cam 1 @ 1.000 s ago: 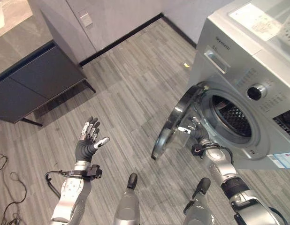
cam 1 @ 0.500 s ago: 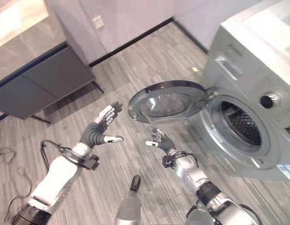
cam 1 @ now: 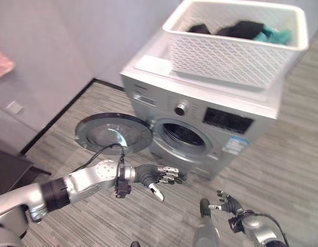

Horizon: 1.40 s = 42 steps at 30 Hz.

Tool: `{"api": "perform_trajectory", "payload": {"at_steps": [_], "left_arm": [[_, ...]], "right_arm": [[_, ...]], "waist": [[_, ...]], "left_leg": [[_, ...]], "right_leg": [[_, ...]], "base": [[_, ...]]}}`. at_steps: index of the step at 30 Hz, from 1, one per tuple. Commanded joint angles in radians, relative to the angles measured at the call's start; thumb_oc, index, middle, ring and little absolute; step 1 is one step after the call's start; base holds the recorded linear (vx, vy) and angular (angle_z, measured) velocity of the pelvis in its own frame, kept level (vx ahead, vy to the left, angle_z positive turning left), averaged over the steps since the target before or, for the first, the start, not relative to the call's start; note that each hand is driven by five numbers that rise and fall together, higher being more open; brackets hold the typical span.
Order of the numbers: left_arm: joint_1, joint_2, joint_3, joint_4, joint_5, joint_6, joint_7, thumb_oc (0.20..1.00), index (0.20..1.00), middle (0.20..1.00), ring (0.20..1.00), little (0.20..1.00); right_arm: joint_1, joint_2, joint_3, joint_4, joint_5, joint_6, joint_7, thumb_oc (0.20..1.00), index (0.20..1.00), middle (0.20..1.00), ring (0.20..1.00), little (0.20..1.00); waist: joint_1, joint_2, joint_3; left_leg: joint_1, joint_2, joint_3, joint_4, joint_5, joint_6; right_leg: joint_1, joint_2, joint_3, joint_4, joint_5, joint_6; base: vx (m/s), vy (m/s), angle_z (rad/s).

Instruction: Grab the laundry basket,head to the washer,open it,put in the laundry and shut it.

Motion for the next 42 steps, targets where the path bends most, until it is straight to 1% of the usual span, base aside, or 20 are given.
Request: {"api": "perform_trajectory", "payload": {"at_steps": [1,3,6,8,9,14,19,22,23,24,25,27,29,30,31,33,35,37,38,42], "left_arm": [[0.029,0.025,0.043,0.207,0.273,-0.026,0.001,1.0,1.0,1.0,1.0,1.0],[0.039,-0.08,0.104,0.415,0.547,-0.057,0.059,1.0,1.0,1.0,1.0,1.0],[0.079,-0.353,0.316,0.87,1.069,-0.078,0.201,1.0,1.0,1.0,1.0,1.0],[0.075,-0.427,0.38,1.002,1.183,-0.071,0.276,1.0,1.0,1.0,1.0,1.0],[0.049,-0.505,0.506,1.175,1.292,-0.035,0.382,1.0,1.0,1.0,1.0,1.0],[0.07,-0.491,0.71,1.284,1.303,0.021,0.47,1.0,1.0,1.0,1.0,1.0],[0.141,-0.425,0.87,1.284,1.24,0.053,0.508,1.0,1.0,1.0,1.0,1.0],[0.214,-0.354,0.98,1.235,1.187,0.064,0.544,1.0,1.0,1.0,1.0,1.0],[0.268,-0.325,1.041,1.163,1.148,0.073,0.566,1.0,1.0,1.0,1.0,1.0],[0.294,-0.317,1.064,1.129,1.127,0.076,0.582,1.0,1.0,1.0,1.0,1.0],[0.313,-0.316,1.08,1.096,1.109,0.076,0.593,1.0,1.0,1.0,1.0,1.0],[0.329,-0.323,1.09,1.045,1.093,0.083,0.619,1.0,1.0,1.0,1.0,1.0],[0.345,-0.332,1.108,1.019,1.088,0.084,0.631,1.0,1.0,1.0,1.0,1.0],[0.356,-0.339,1.127,1.001,1.069,0.08,0.637,1.0,1.0,1.0,1.0,1.0],[0.355,-0.339,1.128,0.999,1.069,0.081,0.638,1.0,1.0,1.0,1.0,1.0],[0.379,-0.349,1.149,0.955,1.039,0.075,0.646,1.0,1.0,1.0,1.0,1.0],[0.389,-0.355,1.151,0.939,1.027,0.07,0.657,1.0,1.0,1.0,1.0,1.0],[0.506,-0.376,1.225,0.82,1.004,0.072,0.663,1.0,1.0,1.0,1.0,1.0],[0.542,-0.385,1.243,0.774,0.995,0.067,0.665,1.0,1.0,1.0,1.0,1.0],[0.619,-0.377,1.285,0.683,0.994,0.08,0.638,1.0,1.0,1.0,1.0,1.0]], "right_arm": [[-0.024,0.022,-0.03,-0.079,0.069,-0.031,0.005,1.0,1.0,1.0,1.0,1.0],[-0.014,0.025,-0.034,-0.104,0.091,-0.025,0.004,1.0,1.0,1.0,1.0,1.0],[0.002,0.021,-0.04,-0.192,0.083,-0.019,-0.003,1.0,1.0,1.0,1.0,1.0],[0.009,0.018,-0.052,-0.214,0.083,-0.021,-0.004,1.0,1.0,1.0,1.0,1.0],[0.011,0.016,-0.08,-0.253,0.095,-0.035,-0.008,1.0,1.0,1.0,1.0,1.0],[0.058,-0.004,-0.114,-0.313,0.096,-0.032,-0.003,1.0,1.0,1.0,1.0,1.0],[0.117,-0.006,-0.147,-0.33,0.133,-0.015,-0.008,1.0,1.0,1.0,1.0,1.0],[0.142,-0.009,-0.162,-0.338,0.131,-0.014,-0.004,1.0,1.0,1.0,1.0,1.0],[0.158,-0.015,-0.184,-0.356,0.138,-0.012,-0.002,1.0,1.0,1.0,1.0,1.0],[0.166,-0.017,-0.202,-0.358,0.148,-0.015,-0.003,1.0,1.0,1.0,1.0,1.0],[0.17,-0.017,-0.219,-0.36,0.156,-0.017,-0.01,1.0,1.0,1.0,1.0,1.0],[0.159,-0.017,-0.238,-0.369,0.171,-0.026,-0.026,1.0,1.0,1.0,1.0,1.0],[0.153,-0.028,-0.27,-0.397,0.174,-0.034,-0.04,1.0,1.0,1.0,1.0,1.0],[0.152,-0.055,-0.31,-0.443,0.152,-0.049,-0.054,1.0,1.0,1.0,1.0,1.0],[0.152,-0.055,-0.311,-0.446,0.152,-0.048,-0.054,1.0,1.0,1.0,1.0,1.0],[0.132,-0.07,-0.332,-0.454,0.143,-0.068,-0.069,1.0,1.0,1.0,1.0,1.0],[0.12,-0.074,-0.342,-0.445,0.139,-0.079,-0.082,1.0,1.0,1.0,1.0,1.0],[0.152,-0.066,-0.371,-0.437,0.122,-0.068,-0.067,1.0,1.0,1.0,1.0,1.0],[0.184,-0.057,-0.398,-0.42,0.105,-0.053,-0.059,1.0,1.0,1.0,1.0,1.0],[0.195,-0.042,-0.41,-0.378,0.065,-0.009,-0.038,1.0,1.0,1.0,1.0,1.0]], "waist": [[0.014,-0.066,0.058],[0.007,-0.073,0.063],[0.004,-0.093,0.086],[0.003,-0.096,0.09],[0.005,-0.102,0.106],[0.003,-0.101,0.109],[0.009,-0.093,0.071],[0.044,-0.132,0.059],[0.076,-0.166,0.077],[0.088,-0.176,0.087],[0.094,-0.171,0.093],[0.107,-0.183,0.123],[0.105,-0.193,0.139],[0.112,-0.204,0.159],[0.111,-0.212,0.162],[0.133,-0.214,0.184],[0.147,-0.215,0.197],[0.158,-0.194,0.174],[0.151,-0.171,0.156],[0.154,-0.149,0.129]], "left_leg": [[0.14,0.013,0.076,0.01,-0.085,0.037],[0.141,0.017,0.086,0.01,-0.083,0.036],[0.135,0.026,0.09,0.016,-0.075,0.035],[0.127,0.027,0.087,0.022,-0.069,0.034],[0.11,0.037,0.081,0.04,-0.062,0.028],[0.091,0.091,0.104,0.077,-0.023,-0.002],[0.074,0.184,0.128,0.171,0.133,-0.04],[0.058,0.235,0.092,0.341,0.232,-0.015],[-0.022,0.247,0.011,0.533,0.274,0.024],[-0.069,0.25,-0.027,0.621,0.305,0.035],[-0.091,0.272,-0.038,0.662,0.29,0.038],[-0.166,0.255,-0.038,0.687,0.243,0.064],[-0.213,0.225,-0.011,0.596,0.164,0.077],[-0.258,0.194,0.013,0.462,0.116,0.071],[-0.261,0.186,0.026,0.449,0.143,0.085],[-0.277,0.14,0.007,0.288,0.135,0.069],[-0.286,0.13,-0.025,0.248,0.155,0.06],[-0.227,0.113,-0.079,0.153,0.117,0.054],[-0.208,0.109,-0.048,0.169,0.1,0.049],[-0.155,0.079,-0.002,0.176,0.053,0.062]], "right_leg": [[-0.075,-0.032,0.055,0.047,-0.082,0.046],[-0.085,-0.026,0.063,0.051,-0.084,0.043],[-0.1,-0.011,0.07,0.059,-0.095,0.035],[-0.107,-0.01,0.072,0.06,-0.095,0.031],[-0.118,-0.003,0.068,0.065,-0.101,0.021],[-0.114,0.043,0.07,0.057,-0.125,-0.005],[-0.055,0.156,0.086,0.015,-0.177,-0.066],[0.005,0.244,0.133,0.0,-0.206,-0.123],[0.048,0.283,0.168,-0.001,-0.228,-0.164],[0.065,0.294,0.174,-0.001,-0.239,-0.177],[0.088,0.305,0.179,-0.001,-0.267,-0.176],[0.103,0.293,0.185,-0.001,-0.28,-0.179],[0.116,0.274,0.188,-0.001,-0.292,-0.168],[0.132,0.25,0.187,-0.001,-0.295,-0.152],[0.122,0.242,0.185,-0.001,-0.277,-0.156],[0.139,0.234,0.202,0.001,-0.282,-0.14],[0.154,0.232,0.207,0.004,-0.289,-0.137],[0.174,0.239,0.25,0.006,-0.295,-0.124],[0.184,0.219,0.249,0.012,-0.304,-0.119],[0.209,0.172,0.258,0.012,-0.298,-0.104]], "base": [[0.01,0.001,-0.48],[-0.01,-0.014,-0.34],[-0.06,-0.039,-0.15],[-0.07,-0.061,-0.07],[-0.07,-0.104,-0.01],[0.01,-0.16,0.0],[0.09,-0.233,-0.12],[0.2,-0.38,-0.68],[0.2,-0.506,-1.34],[0.24,-0.415,-1.33],[0.15,-0.179,-0.58],[0.09,-0.05,-0.15],[0.08,0.099,0.13],[0.02,0.126,0.26],[0.01,0.165,0.4],[0.05,0.169,0.14],[0.12,0.158,-0.65],[0.25,0.26,-1.16],[0.26,0.284,-1.05],[0.16,0.235,-0.28]]}}
